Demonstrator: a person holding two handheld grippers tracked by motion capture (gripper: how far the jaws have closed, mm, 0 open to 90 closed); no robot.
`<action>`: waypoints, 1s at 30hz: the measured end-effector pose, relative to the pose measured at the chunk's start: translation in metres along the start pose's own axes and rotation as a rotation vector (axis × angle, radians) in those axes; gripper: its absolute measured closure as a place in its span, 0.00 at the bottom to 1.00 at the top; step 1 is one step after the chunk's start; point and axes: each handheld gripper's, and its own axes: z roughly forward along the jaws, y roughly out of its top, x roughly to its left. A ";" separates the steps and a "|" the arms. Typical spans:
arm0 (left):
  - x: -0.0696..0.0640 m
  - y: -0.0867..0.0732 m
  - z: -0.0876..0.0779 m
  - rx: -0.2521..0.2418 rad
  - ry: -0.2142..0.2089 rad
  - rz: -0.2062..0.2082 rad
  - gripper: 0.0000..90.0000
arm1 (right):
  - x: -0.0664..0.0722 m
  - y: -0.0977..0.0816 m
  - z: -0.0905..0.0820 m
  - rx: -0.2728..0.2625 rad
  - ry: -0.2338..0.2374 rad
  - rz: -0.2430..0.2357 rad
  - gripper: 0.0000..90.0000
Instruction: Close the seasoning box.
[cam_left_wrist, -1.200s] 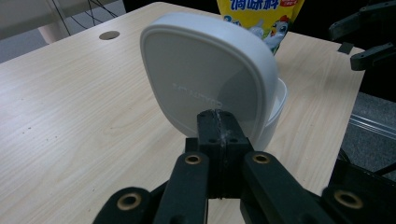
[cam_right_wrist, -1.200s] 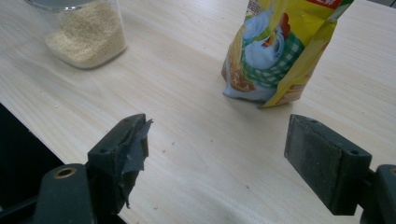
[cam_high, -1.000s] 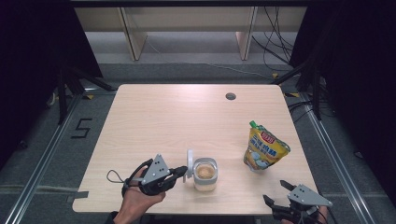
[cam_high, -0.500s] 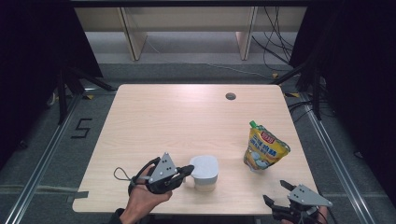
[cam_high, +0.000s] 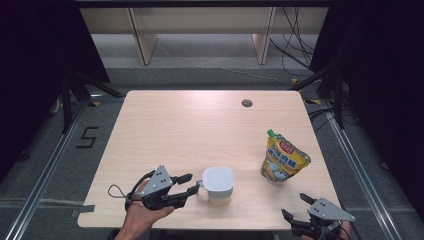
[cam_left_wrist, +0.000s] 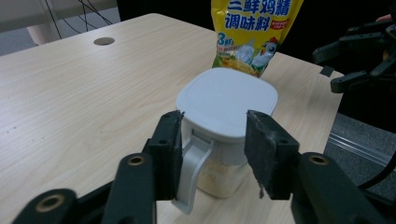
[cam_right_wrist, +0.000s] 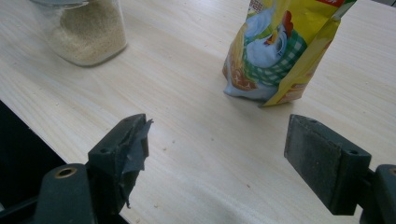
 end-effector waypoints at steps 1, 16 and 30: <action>0.002 -0.002 -0.001 0.005 0.002 0.004 0.59 | -0.003 0.001 0.001 -0.012 0.005 -0.033 0.25; 0.010 -0.042 -0.006 0.076 -0.003 -0.030 0.39 | -0.002 0.000 0.002 -0.007 0.001 -0.040 0.25; -0.001 -0.063 -0.007 0.139 -0.009 -0.023 0.29 | -0.001 0.000 0.004 -0.015 0.037 -0.058 0.21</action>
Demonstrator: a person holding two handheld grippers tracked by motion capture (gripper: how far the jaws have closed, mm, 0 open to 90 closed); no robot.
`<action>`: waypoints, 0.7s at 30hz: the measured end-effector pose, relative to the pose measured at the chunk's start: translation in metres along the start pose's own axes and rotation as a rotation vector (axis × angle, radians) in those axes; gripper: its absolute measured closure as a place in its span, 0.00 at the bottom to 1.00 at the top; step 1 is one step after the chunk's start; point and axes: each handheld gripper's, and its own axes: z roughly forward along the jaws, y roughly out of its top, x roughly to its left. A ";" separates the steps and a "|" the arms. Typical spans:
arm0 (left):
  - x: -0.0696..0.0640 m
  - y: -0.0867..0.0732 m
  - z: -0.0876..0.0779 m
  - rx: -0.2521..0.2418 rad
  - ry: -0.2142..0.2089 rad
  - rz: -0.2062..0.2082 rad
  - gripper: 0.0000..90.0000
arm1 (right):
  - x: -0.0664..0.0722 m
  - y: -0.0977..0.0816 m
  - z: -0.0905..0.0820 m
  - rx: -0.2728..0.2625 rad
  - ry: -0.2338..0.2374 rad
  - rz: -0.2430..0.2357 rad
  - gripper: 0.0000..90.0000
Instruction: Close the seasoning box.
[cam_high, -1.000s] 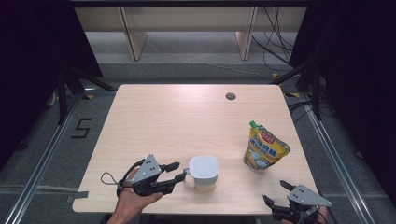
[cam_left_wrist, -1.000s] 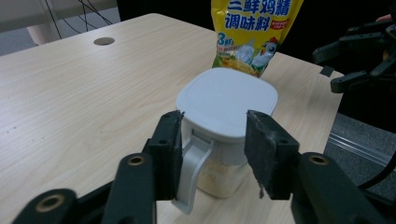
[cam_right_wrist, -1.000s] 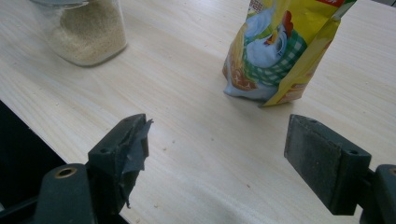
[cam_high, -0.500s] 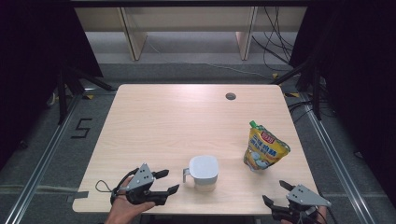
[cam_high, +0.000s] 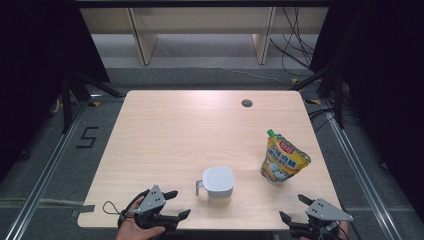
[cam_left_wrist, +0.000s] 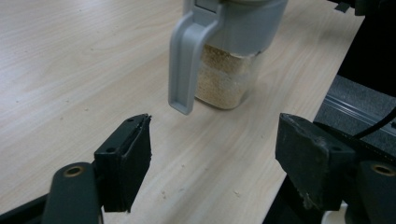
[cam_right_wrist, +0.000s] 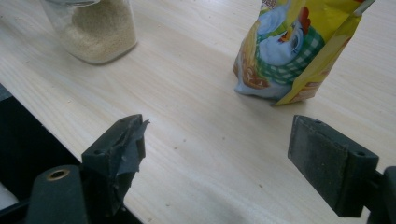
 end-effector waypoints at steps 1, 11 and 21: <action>-0.002 -0.001 0.001 0.003 -0.001 -0.001 0.28 | 0.004 0.000 -0.003 0.024 -0.002 0.053 0.21; -0.014 -0.012 0.012 0.070 0.012 0.034 0.24 | 0.004 -0.004 -0.002 0.044 0.016 0.032 0.19; -0.010 -0.011 0.010 0.081 0.036 0.039 0.24 | 0.002 -0.006 0.001 0.050 0.032 0.016 0.19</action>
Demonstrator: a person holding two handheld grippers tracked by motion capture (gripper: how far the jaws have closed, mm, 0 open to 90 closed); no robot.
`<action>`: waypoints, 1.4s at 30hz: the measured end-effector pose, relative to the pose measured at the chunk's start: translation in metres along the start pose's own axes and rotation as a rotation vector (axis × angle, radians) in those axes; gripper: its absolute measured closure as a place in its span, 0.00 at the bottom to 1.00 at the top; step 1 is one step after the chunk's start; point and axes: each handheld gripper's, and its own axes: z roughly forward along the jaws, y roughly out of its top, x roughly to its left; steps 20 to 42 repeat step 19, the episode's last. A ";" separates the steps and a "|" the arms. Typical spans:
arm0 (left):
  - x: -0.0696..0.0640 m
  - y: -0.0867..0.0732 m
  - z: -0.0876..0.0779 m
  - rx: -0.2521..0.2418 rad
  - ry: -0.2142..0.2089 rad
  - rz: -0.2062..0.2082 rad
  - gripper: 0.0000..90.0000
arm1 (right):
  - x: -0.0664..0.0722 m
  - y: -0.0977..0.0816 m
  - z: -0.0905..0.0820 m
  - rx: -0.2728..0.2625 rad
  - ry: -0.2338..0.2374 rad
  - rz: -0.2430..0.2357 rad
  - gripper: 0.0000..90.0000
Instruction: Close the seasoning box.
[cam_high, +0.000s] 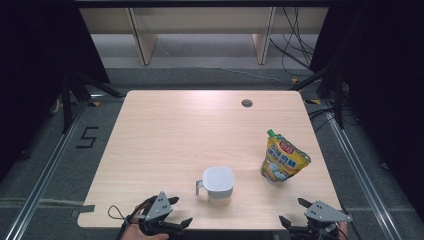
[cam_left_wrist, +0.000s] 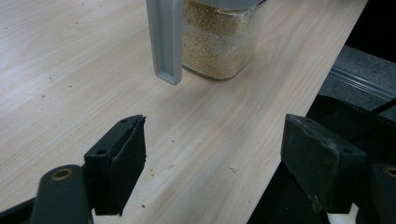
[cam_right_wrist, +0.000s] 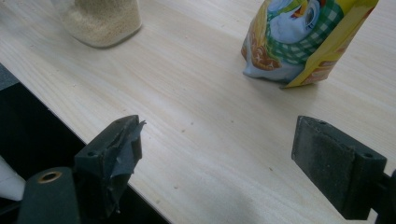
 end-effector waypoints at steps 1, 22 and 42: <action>-0.001 0.000 0.000 -0.011 -0.006 -0.008 0.24 | 0.000 0.000 -0.001 0.006 -0.009 0.009 0.19; 0.002 0.001 0.001 -0.022 -0.006 -0.017 0.22 | -0.005 -0.002 0.000 0.012 -0.032 -0.005 0.19; 0.002 0.001 0.001 -0.022 -0.006 -0.017 0.22 | -0.005 -0.002 0.000 0.012 -0.032 -0.005 0.19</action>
